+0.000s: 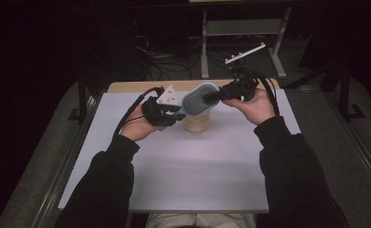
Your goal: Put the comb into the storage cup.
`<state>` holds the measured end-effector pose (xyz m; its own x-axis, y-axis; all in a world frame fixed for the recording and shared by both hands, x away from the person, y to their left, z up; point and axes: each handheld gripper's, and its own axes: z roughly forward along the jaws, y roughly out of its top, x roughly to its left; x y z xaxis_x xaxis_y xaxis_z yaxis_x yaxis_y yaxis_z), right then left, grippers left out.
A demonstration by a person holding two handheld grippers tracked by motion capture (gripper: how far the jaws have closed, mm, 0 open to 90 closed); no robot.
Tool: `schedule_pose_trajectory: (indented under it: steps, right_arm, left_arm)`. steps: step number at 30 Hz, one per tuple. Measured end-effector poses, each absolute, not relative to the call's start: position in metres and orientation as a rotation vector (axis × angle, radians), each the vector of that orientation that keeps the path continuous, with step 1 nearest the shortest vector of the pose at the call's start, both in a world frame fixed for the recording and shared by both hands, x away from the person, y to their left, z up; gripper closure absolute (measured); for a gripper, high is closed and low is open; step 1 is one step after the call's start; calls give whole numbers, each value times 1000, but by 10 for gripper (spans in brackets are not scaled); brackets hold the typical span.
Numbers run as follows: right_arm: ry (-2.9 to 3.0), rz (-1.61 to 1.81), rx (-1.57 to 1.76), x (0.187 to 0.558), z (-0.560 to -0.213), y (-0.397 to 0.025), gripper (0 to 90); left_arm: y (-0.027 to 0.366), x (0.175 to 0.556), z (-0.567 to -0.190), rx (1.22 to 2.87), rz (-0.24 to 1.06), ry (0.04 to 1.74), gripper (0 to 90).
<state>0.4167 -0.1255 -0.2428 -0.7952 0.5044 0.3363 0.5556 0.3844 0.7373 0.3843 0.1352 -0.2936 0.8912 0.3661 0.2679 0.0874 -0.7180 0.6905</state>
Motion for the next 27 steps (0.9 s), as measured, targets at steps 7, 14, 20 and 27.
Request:
schedule_pose_trajectory:
  steps: [7, 14, 20, 27]
  right_arm:
    - [-2620, -1424, -972, 412, -220, -117, 585]
    - [-2690, -1447, -985, 412, -200, -110, 583]
    - [-2740, -1465, -998, 412, -187, -108, 580]
    - [-2760, -1487, -1033, 415, -173, -111, 579]
  left_arm:
    - [146, 385, -284, 2247, 477, 379, 571]
    - [161, 390, -282, 2177, 412, 477, 239]
    - [176, 392, -279, 2092, 372, 497, 27]
    - [192, 387, -277, 2044, 397, 491, 0]
